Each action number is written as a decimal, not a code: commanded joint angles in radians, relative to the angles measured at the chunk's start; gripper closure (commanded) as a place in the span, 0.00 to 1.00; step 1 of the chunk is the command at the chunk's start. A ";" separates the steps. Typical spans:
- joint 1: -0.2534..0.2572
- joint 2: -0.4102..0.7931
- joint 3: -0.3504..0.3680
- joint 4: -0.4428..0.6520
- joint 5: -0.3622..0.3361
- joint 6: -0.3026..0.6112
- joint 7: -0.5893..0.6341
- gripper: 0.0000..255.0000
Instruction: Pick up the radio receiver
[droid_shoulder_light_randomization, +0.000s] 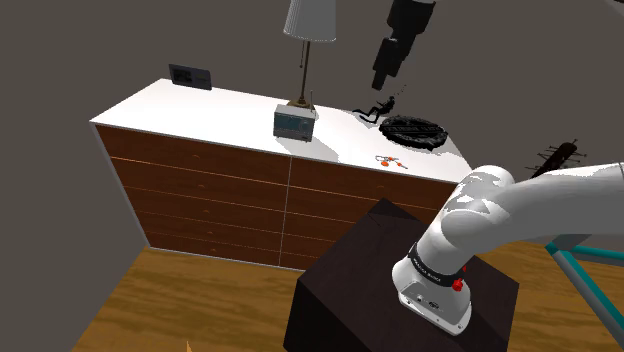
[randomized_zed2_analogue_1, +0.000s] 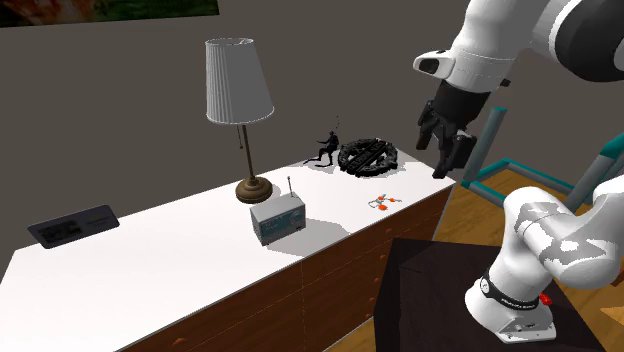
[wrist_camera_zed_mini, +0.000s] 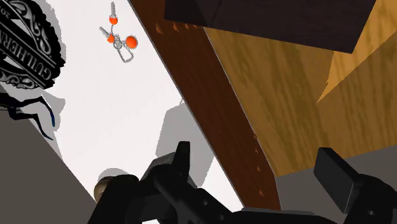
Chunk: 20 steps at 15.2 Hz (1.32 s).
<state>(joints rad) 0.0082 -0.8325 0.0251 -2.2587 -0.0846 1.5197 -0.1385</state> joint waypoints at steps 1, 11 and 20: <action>0.000 0.000 0.000 0.000 0.000 0.000 0.000 0.00; -0.063 0.321 -0.016 0.071 -0.027 0.249 0.102 0.00; -0.111 0.639 -0.041 0.243 -0.050 0.393 0.186 0.00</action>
<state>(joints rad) -0.0994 -0.2358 -0.0150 -2.0398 -0.1326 1.8941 0.0335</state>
